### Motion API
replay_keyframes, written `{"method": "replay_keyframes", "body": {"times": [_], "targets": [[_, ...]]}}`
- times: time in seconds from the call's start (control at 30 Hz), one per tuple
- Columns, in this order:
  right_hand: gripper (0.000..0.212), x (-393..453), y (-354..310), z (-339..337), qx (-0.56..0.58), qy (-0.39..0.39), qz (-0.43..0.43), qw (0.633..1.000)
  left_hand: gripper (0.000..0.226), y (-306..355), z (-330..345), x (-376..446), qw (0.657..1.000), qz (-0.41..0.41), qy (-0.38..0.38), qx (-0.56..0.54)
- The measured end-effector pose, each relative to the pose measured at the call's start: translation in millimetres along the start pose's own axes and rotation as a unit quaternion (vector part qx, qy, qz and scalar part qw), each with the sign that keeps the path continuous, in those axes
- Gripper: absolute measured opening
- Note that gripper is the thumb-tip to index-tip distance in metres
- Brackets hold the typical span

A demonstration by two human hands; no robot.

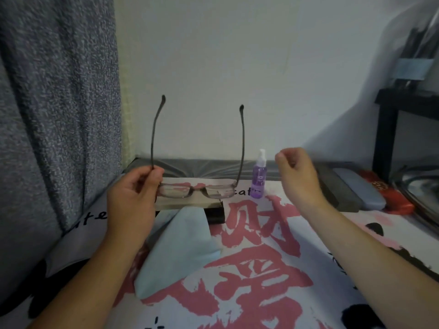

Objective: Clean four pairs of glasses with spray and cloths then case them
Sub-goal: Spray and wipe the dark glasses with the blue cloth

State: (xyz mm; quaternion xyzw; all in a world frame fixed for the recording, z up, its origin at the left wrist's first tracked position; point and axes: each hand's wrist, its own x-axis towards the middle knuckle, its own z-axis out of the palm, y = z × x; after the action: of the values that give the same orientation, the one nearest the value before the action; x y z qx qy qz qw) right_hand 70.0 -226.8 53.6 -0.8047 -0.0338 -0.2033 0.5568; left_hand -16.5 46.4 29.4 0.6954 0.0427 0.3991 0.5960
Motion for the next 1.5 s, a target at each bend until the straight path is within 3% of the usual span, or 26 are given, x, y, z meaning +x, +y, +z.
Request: {"method": "replay_keyframes", "body": {"times": [0.07, 0.13, 0.27, 0.37, 0.47, 0.63, 0.77, 0.9, 1.0, 1.1, 1.2, 1.27, 1.37, 1.5], "targets": [[0.041, 1.4, 14.8, 10.3, 0.008, -0.074, 0.017, 0.997, 0.013, -0.8, -1.7, 0.6, 1.0, 0.007, 0.022, 0.0], [0.049, 5.5, 17.5, 19.9, 0.013, -0.102, 0.005, 0.995, 0.011, -4.6, -4.0, 2.0, 0.999, 0.01, 0.031, 0.015], [0.016, 19.8, 13.7, 33.3, 0.006, -0.059, -0.044, 0.997, 0.009, -7.1, -5.4, 1.7, 0.999, 0.012, 0.027, 0.037], [0.024, 24.9, 9.9, 22.0, 0.022, -0.016, -0.06, 0.998, 0.009, -7.3, -4.9, 1.0, 0.999, 0.014, 0.017, 0.044], [0.015, 19.6, -4.6, -8.9, 0.095, -0.003, -0.056, 0.994, 0.01, -7.8, -3.9, 2.0, 0.999, 0.001, -0.004, 0.033], [0.015, -32.1, -14.9, -48.8, 0.13, -0.044, -0.039, 0.99, 0.014, -1.9, 3.5, -5.1, 0.997, -0.017, -0.074, 0.009], [0.023, -78.0, 2.4, -52.4, 0.155, -0.13, 0.008, 0.979, 0.021, 6.2, 1.4, -12.1, 0.994, 0.067, -0.077, 0.032], [0.045, -91.5, 12.7, -41.6, 0.186, -0.173, 0.028, 0.967, 0.013, 15.0, 6.5, -17.8, 0.975, 0.186, -0.05, 0.115], [0.05, -92.4, 14.9, -39.8, 0.293, -0.219, 0.087, 0.926, 0.013, 31.5, 28.2, -15.1, 0.976, 0.185, -0.043, 0.105], [0.044, -93.3, 12.5, -45.0, 0.39, -0.298, 0.14, 0.86, 0.02, 40.3, 54.5, -14.4, 0.99, 0.104, -0.063, 0.064], [0.027, -91.9, 10.2, -48.1, 0.414, -0.33, 0.141, 0.836, 0.027, 32.9, 68.8, -26.7, 0.994, 0.027, -0.105, 0.018], [0.028, -90.6, 10.8, -49.2, 0.424, -0.347, 0.13, 0.826, 0.029, 29.0, 70.0, -36.4, 0.991, 0.017, -0.13, 0.023], [0.031, -91.7, 12.0, -49.3, 0.41, -0.38, 0.12, 0.82, 0.025, 26.5, 67.1, -44.8, 0.985, 0.081, -0.145, 0.044], [0.052, -96.5, 9.1, -47.5, 0.382, -0.407, 0.106, 0.823, 0.012, 23.6, 56.3, -51.6, 0.932, 0.296, -0.157, 0.137]]}}
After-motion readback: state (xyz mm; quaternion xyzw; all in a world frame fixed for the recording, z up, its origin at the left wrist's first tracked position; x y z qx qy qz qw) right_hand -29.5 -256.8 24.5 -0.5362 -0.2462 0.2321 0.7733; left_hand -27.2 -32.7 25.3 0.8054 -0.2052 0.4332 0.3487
